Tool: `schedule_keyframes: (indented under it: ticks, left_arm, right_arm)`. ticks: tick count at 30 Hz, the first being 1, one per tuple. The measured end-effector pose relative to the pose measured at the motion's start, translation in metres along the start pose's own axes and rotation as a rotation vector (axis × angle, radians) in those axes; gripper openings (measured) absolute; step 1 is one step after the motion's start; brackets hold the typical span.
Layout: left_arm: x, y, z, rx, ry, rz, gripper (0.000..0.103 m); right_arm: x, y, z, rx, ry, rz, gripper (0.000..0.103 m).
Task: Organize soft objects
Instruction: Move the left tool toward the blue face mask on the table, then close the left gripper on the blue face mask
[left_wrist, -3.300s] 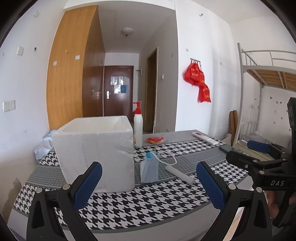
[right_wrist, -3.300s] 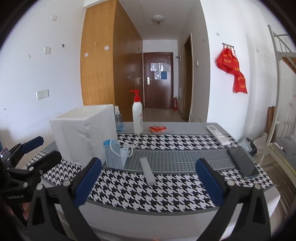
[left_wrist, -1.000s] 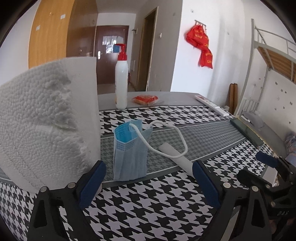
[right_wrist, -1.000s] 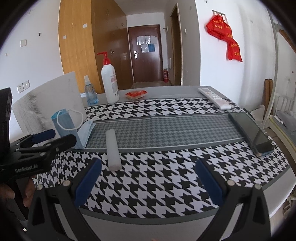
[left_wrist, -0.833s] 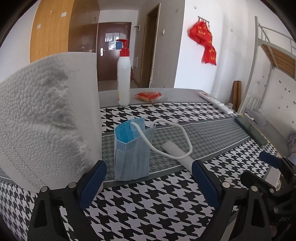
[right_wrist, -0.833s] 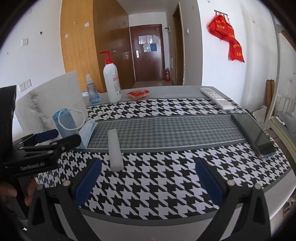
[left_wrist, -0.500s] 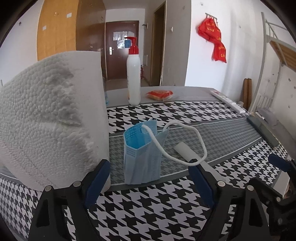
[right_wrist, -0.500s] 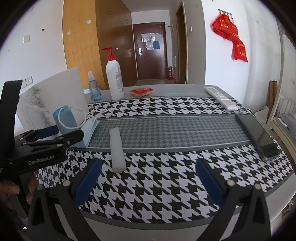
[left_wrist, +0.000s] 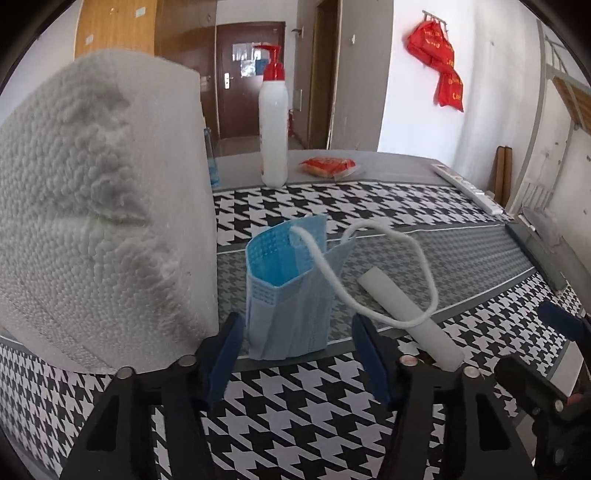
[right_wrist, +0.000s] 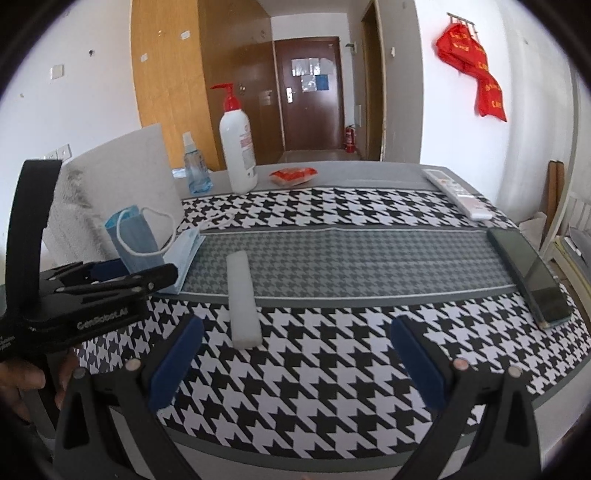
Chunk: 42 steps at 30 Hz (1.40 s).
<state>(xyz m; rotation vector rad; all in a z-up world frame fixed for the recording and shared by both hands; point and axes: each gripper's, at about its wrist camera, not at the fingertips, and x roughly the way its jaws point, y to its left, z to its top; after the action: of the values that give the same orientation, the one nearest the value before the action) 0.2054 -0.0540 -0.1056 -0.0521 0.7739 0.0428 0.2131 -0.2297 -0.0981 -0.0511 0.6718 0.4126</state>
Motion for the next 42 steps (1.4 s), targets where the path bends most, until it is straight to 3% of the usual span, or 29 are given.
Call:
schedule_keyframes:
  ticks: [3, 5, 7, 14, 24, 28, 35, 39, 42]
  left_arm:
    - [0.005, 0.003, -0.001, -0.014, 0.034, -0.005, 0.042]
    - [0.006, 0.006, -0.001, -0.027, 0.041, -0.010, 0.038]
    - [0.005, 0.006, -0.002, -0.022, 0.037, -0.015, 0.024]
    - [0.004, 0.013, -0.001, -0.038, 0.035, -0.055, 0.013]
    - [-0.009, 0.016, -0.004, -0.019, 0.003, -0.116, 0.010]
    - [-0.014, 0.019, -0.004, -0.008, -0.010, -0.123, 0.010]
    - [-0.017, 0.026, -0.008, -0.013, -0.008, -0.131, 0.010]
    - [-0.019, 0.023, -0.007, -0.002, -0.018, -0.137, 0.010]
    - [-0.021, 0.022, -0.007, 0.002, -0.023, -0.141, 0.010]
  right_arm:
    - [0.002, 0.006, 0.003, -0.020, 0.008, 0.009, 0.102]
    - [0.003, 0.006, 0.004, -0.013, 0.014, 0.019, 0.102]
    - [0.006, 0.007, 0.005, -0.018, 0.018, 0.038, 0.102]
    - [0.016, 0.016, 0.006, -0.043, 0.043, 0.050, 0.102]
    - [0.023, 0.023, 0.010, -0.076, 0.053, 0.057, 0.102]
    - [0.027, 0.025, 0.010, -0.090, 0.068, 0.061, 0.090]
    - [0.035, 0.036, 0.010, -0.123, 0.093, 0.044, 0.079]
    - [0.045, 0.038, 0.009, -0.127, 0.139, 0.030, 0.054]
    - [0.050, 0.035, 0.008, -0.103, 0.164, 0.023, 0.050]
